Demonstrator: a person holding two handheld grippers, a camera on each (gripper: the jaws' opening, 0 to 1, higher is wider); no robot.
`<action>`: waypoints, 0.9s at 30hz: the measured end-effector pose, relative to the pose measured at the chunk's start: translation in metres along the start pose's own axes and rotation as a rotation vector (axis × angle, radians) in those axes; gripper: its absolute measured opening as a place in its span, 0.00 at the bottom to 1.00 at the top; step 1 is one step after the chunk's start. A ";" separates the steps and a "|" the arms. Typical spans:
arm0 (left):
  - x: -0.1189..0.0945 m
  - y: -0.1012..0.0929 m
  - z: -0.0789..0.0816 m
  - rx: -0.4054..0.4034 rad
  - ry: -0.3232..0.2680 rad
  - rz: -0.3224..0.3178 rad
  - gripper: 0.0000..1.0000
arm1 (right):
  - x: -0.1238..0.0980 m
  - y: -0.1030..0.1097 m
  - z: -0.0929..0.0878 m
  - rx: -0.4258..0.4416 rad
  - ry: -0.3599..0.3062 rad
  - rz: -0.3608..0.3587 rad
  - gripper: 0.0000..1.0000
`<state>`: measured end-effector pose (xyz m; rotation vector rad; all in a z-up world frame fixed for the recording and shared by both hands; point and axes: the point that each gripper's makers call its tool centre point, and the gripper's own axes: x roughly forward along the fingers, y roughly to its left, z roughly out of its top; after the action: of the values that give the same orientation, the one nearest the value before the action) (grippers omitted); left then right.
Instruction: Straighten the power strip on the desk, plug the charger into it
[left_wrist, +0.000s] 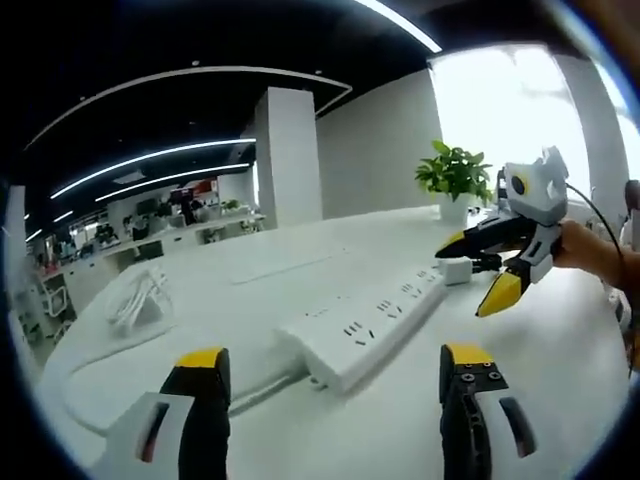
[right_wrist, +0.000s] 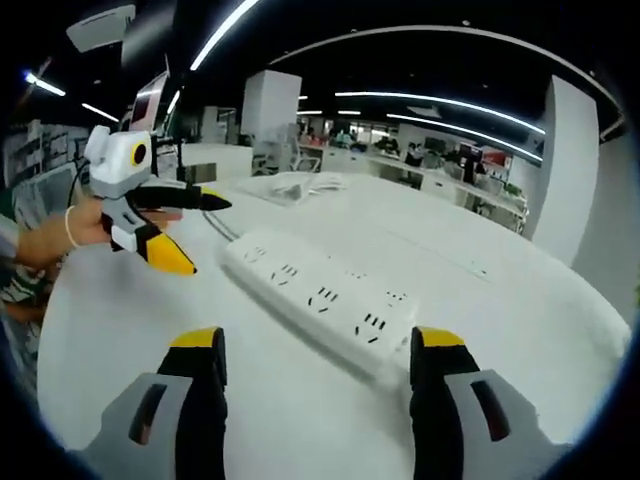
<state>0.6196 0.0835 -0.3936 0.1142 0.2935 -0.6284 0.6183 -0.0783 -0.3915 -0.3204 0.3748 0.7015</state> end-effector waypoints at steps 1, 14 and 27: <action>0.001 -0.001 0.000 0.000 0.002 -0.008 0.86 | 0.001 0.001 0.000 0.000 0.005 0.002 0.74; 0.015 -0.002 -0.007 0.026 0.061 -0.019 0.81 | 0.006 0.004 -0.007 0.011 0.071 0.008 0.73; 0.021 -0.003 -0.011 0.043 0.100 -0.034 0.78 | 0.017 -0.001 -0.013 0.014 0.136 0.004 0.74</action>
<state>0.6314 0.0717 -0.4109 0.1821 0.3794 -0.6638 0.6276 -0.0752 -0.4104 -0.3548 0.5096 0.6830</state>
